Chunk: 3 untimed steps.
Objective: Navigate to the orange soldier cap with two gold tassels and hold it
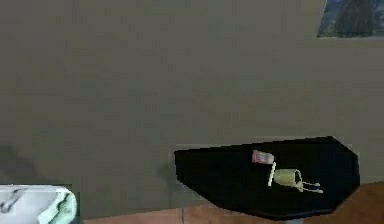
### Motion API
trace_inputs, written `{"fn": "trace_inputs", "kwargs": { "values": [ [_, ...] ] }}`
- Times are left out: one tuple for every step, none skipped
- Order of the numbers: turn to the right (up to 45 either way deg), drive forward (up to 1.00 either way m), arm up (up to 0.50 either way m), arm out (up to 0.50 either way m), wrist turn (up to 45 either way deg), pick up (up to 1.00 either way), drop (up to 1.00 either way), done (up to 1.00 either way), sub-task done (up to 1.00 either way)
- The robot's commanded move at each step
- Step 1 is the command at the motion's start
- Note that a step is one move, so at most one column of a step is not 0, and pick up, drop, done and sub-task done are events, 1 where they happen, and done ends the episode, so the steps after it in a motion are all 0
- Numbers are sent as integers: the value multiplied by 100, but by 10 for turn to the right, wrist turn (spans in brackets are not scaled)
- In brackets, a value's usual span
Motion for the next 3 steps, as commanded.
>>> {"fn": "trace_inputs", "kwargs": {
  "values": [
    [450,0,0,0,0,0,0,0,0],
    [90,0,0,0,0,0,0,0,0],
    [30,0,0,0,0,0,0,0,0]
  ]
}}
